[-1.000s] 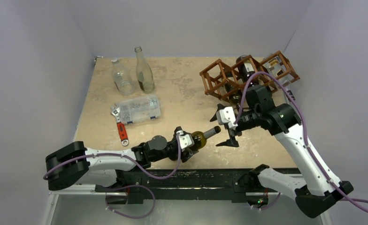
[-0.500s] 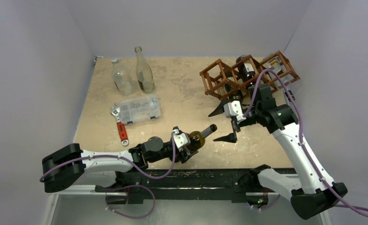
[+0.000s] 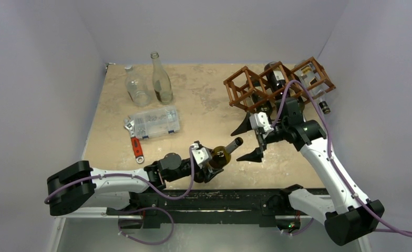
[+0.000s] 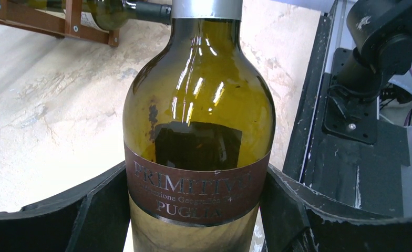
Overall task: Take the wine bottle off the wine rack
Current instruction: Adjust the wine bottle.
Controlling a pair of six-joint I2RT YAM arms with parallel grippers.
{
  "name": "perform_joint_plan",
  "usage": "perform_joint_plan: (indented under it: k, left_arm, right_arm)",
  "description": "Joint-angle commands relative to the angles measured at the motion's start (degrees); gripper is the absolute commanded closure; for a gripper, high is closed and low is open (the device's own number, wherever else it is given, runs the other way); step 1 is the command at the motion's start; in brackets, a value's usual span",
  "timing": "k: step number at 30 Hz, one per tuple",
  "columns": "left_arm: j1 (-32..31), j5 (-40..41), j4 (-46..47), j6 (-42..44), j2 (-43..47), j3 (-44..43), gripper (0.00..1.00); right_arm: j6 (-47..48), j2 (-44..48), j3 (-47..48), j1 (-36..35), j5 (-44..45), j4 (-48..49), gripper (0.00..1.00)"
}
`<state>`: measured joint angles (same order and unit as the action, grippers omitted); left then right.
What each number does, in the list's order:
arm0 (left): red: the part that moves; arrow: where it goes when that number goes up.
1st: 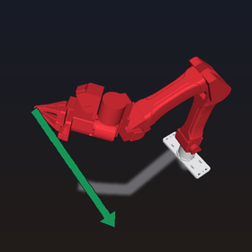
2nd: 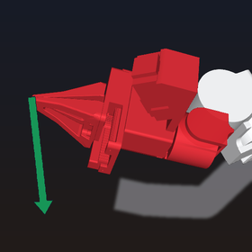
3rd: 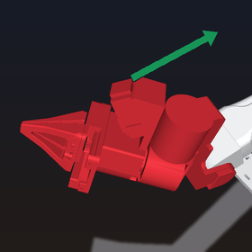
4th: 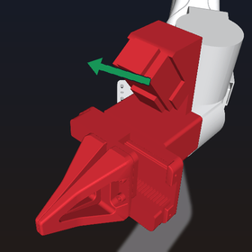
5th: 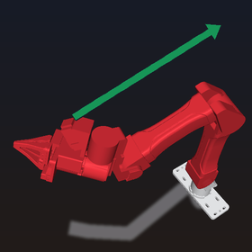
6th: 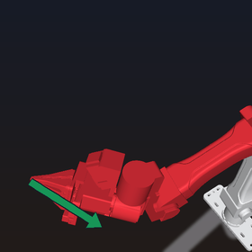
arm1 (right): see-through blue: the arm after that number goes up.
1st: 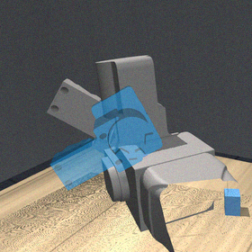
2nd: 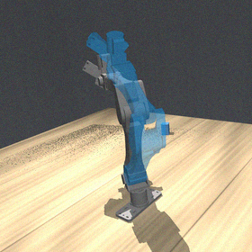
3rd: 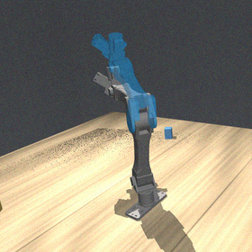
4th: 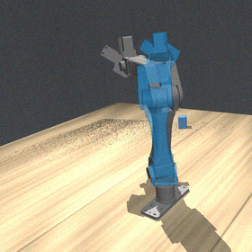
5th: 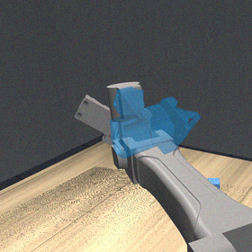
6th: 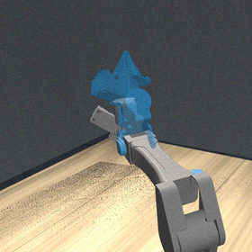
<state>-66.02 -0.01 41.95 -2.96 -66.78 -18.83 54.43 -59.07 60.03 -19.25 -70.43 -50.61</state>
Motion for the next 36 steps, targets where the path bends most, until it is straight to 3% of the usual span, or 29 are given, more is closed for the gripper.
perform_joint_plan:
  k: [1,11,22,24,28,31,33,36]
  left_arm:
    - [0.1,-1.1,11.6,-2.3,1.4,-0.6,1.0]
    - [0.1,-1.8,17.8,-6.0,-2.4,-0.8,1.0]
    - [0.2,-2.5,26.0,-9.4,-6.5,-0.5,1.0]
    - [0.2,-2.6,26.5,-9.6,-6.8,-0.6,1.0]
    - [0.2,-2.8,27.6,-10.4,-7.8,-0.6,1.0]
    - [0.2,-2.7,28.0,-10.9,-8.7,-0.8,1.0]
    - [0.5,-3.0,28.1,-11.4,-9.6,-1.3,1.0]
    - [2.1,-5.1,28.3,-14.8,-10.9,-1.9,0.83]
  right_arm:
    - [-3.1,0.8,-1.4,0.2,-3.0,4.2,0.08]
    - [-5.0,0.8,-2.3,0.2,-5.6,5.4,0.2]
    - [-7.8,1.0,-3.2,0.2,-6.1,8.0,0.45]
    - [-8.4,1.1,-3.3,0.2,-6.2,8.4,0.51]
    - [-10.2,0.9,-3.2,0.2,-6.4,9.5,0.76]
    - [-11.9,0.7,-2.3,0.2,-6.2,10.1,1.0]
    - [-15.0,0.5,-1.3,0.2,-4.6,11.3,1.0]
    - [-17.0,-0.2,1.3,0.2,-1.5,11.2,1.0]
